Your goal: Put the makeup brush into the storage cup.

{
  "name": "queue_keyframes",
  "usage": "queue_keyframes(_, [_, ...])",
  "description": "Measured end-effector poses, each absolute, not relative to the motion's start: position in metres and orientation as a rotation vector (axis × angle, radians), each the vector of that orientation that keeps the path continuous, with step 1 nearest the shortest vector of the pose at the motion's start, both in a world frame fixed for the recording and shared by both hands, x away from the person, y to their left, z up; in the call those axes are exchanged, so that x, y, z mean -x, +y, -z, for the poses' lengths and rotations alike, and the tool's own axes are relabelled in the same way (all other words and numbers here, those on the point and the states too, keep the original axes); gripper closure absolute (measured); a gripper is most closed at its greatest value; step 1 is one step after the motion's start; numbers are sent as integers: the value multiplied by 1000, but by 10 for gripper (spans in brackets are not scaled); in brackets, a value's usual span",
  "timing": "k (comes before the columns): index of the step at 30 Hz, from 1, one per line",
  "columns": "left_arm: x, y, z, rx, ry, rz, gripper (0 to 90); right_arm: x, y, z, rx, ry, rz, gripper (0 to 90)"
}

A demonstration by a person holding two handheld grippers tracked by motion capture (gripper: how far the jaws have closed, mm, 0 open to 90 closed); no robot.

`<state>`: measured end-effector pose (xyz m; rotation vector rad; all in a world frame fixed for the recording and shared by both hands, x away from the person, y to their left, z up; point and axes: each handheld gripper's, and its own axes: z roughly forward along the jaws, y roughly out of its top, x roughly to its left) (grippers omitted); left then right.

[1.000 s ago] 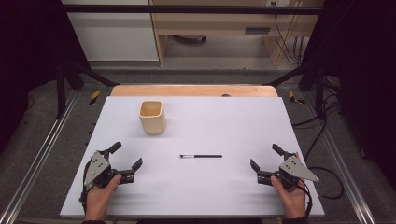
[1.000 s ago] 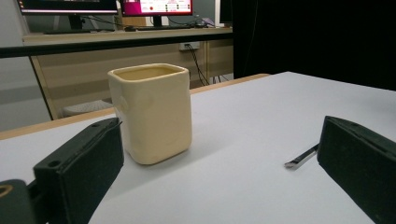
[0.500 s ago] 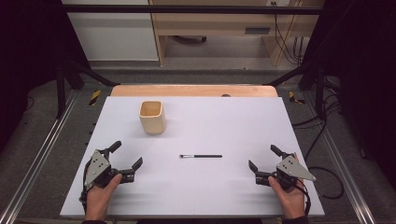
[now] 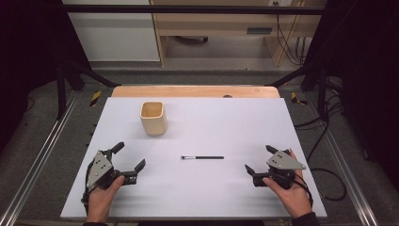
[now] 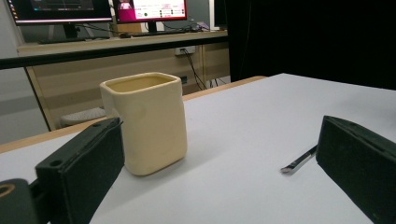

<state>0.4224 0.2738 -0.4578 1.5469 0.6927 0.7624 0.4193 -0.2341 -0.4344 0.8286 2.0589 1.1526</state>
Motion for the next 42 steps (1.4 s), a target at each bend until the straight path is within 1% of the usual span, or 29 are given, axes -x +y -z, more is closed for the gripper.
queue_keyframes(5, [-423, 273, 458, -1554, 692, -759, 9, -423, -218, 419, -737, 2195, -1075, 50])
queue_keyframes(15, [-424, 272, 459, -1570, 682, -762, 8, -450, -197, 395, -625, 2383, -905, 52])
queue_keyframes(22, [-424, 273, 459, -1567, 687, -759, 8, -467, -176, 378, -555, 2442, -859, 52])
queue_keyframes(28, [-424, 273, 459, -1567, 684, -758, 8, -474, -168, 380, -525, 2465, -842, 53])
queue_keyframes(42, [-425, 273, 459, -1570, 685, -758, 8, -495, -139, 400, -490, 2579, -791, 54])
